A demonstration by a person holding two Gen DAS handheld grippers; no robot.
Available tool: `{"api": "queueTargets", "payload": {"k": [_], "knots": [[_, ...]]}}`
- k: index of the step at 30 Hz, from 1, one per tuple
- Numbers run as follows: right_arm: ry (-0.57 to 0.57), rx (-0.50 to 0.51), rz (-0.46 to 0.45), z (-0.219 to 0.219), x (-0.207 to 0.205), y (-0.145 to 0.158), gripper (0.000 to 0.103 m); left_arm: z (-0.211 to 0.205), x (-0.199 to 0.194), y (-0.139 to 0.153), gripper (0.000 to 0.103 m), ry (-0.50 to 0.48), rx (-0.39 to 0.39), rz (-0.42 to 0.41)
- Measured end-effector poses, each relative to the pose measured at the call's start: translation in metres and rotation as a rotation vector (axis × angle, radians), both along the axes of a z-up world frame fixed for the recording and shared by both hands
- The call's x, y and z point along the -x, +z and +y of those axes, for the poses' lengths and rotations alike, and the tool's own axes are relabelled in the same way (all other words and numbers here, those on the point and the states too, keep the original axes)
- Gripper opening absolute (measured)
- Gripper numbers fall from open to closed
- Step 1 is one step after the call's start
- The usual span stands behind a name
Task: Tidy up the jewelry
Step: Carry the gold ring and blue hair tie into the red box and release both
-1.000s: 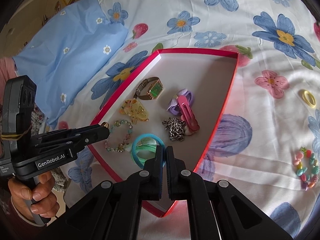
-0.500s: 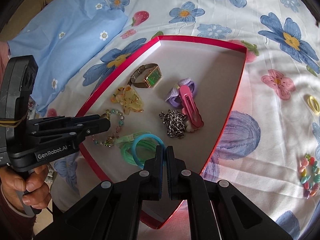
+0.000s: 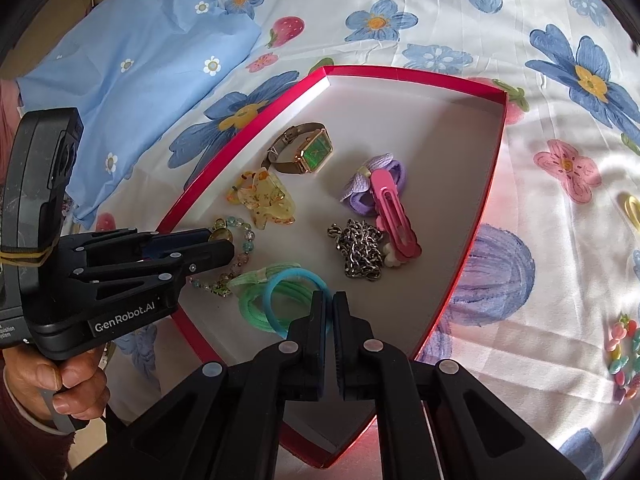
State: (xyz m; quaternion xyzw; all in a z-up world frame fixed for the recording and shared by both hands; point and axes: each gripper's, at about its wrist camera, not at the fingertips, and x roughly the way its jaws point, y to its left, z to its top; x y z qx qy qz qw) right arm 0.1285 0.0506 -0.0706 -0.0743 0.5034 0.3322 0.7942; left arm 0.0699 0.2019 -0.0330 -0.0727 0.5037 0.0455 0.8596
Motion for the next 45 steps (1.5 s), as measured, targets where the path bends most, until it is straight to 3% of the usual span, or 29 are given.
{"api": "queueTargets", "payload": {"k": [22,24,27,29,36,45], "knots": [[-0.035,-0.048,-0.005,-0.011,0.003,0.012,0.017,0.002,0.002,0.002,0.026,0.021,0.009,0.000],[-0.042,-0.063,-0.010,-0.013,0.003,0.016,0.018,0.002,0.006,0.005,0.039,0.027,0.011,-0.013],[-0.063,-0.103,-0.026,-0.021,0.004,0.025,0.027,0.002,0.014,0.012,0.052,0.034,0.008,-0.047],[-0.071,-0.123,-0.034,-0.024,0.005,0.029,0.035,0.001,0.019,0.016,0.055,0.039,0.003,-0.060],[-0.082,-0.176,-0.040,-0.033,0.013,0.032,0.046,0.003,0.039,0.025,0.070,0.072,0.030,-0.094],[-0.117,-0.228,-0.044,-0.054,0.025,0.034,0.060,0.011,0.070,0.033,0.081,0.141,0.072,-0.137]]}}
